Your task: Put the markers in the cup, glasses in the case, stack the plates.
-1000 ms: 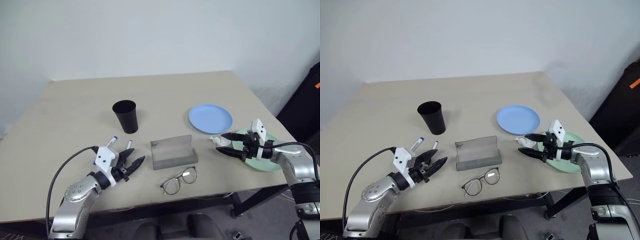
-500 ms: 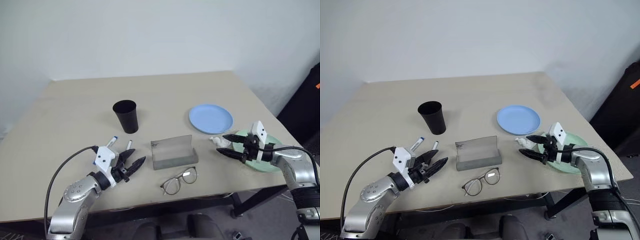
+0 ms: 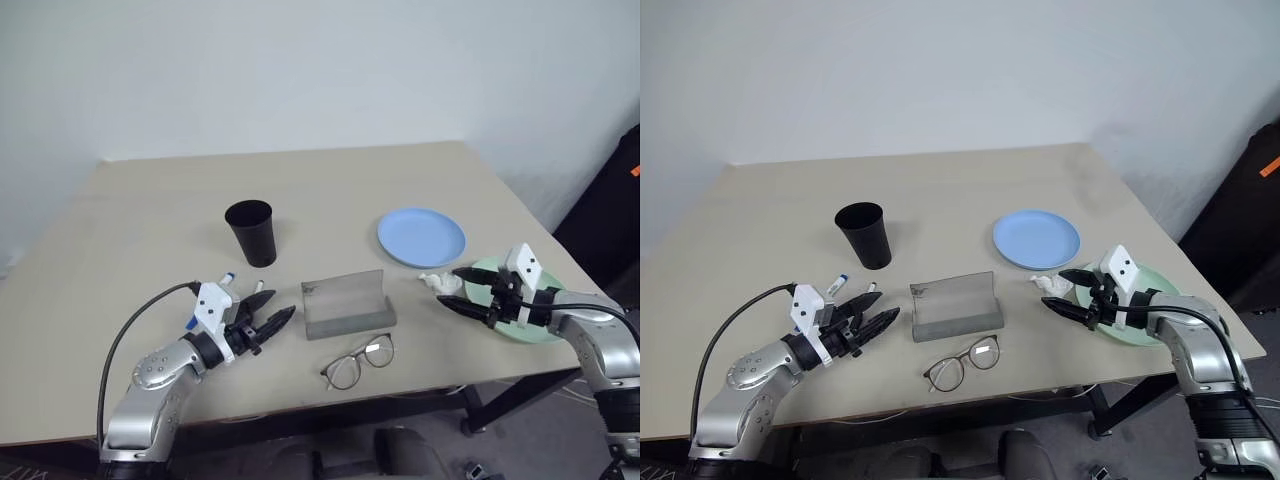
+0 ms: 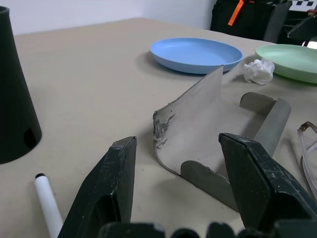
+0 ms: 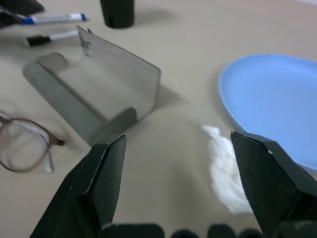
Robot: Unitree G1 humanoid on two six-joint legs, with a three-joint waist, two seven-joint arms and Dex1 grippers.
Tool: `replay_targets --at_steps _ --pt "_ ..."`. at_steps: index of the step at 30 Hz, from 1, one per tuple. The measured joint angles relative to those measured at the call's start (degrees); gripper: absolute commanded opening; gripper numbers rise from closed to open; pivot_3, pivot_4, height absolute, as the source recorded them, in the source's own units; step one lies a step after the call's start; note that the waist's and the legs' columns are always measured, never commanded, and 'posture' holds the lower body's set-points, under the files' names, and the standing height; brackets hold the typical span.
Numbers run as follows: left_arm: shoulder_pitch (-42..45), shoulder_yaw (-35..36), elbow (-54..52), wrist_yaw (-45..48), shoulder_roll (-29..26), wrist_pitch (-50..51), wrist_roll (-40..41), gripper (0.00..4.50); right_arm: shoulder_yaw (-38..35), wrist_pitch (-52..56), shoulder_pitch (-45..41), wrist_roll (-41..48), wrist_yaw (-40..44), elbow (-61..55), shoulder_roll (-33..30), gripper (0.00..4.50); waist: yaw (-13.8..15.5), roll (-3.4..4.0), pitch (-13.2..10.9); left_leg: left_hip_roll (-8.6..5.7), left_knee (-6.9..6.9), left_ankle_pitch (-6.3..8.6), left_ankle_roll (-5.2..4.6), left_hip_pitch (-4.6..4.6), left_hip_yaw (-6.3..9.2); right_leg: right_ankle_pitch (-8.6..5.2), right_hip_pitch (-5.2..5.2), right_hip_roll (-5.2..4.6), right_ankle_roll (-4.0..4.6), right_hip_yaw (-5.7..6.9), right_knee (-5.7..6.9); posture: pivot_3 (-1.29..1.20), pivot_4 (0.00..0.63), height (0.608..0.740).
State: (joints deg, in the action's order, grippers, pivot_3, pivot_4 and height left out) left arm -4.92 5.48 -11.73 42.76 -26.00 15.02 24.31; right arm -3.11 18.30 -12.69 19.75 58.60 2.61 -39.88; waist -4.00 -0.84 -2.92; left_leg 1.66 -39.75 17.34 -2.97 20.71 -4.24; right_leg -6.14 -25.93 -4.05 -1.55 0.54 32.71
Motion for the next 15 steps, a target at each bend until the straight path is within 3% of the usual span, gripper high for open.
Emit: replay_targets --at_steps 8,15 --pt "1.4 -2.2 0.6 2.2 0.2 -0.5 0.0 2.76 0.5 7.1 -1.6 -3.7 -4.1 0.3 -4.3 3.66 0.0 -0.01 0.0 0.00 -0.01 0.00 0.00 0.00 -0.01 0.00 0.00 0.00 0.00 0.00 -0.01 0.00 0.000 0.740" --pt "2.2 -4.7 0.9 4.0 0.6 -1.0 -0.1 2.76 2.5 25.1 -8.5 -4.0 -7.6 0.2 -4.9 3.66 0.0 -0.01 0.0 0.02 -0.01 0.00 -0.01 0.01 -0.02 0.00 -0.05 0.01 0.00 0.00 -0.01 0.00 0.000 0.740"
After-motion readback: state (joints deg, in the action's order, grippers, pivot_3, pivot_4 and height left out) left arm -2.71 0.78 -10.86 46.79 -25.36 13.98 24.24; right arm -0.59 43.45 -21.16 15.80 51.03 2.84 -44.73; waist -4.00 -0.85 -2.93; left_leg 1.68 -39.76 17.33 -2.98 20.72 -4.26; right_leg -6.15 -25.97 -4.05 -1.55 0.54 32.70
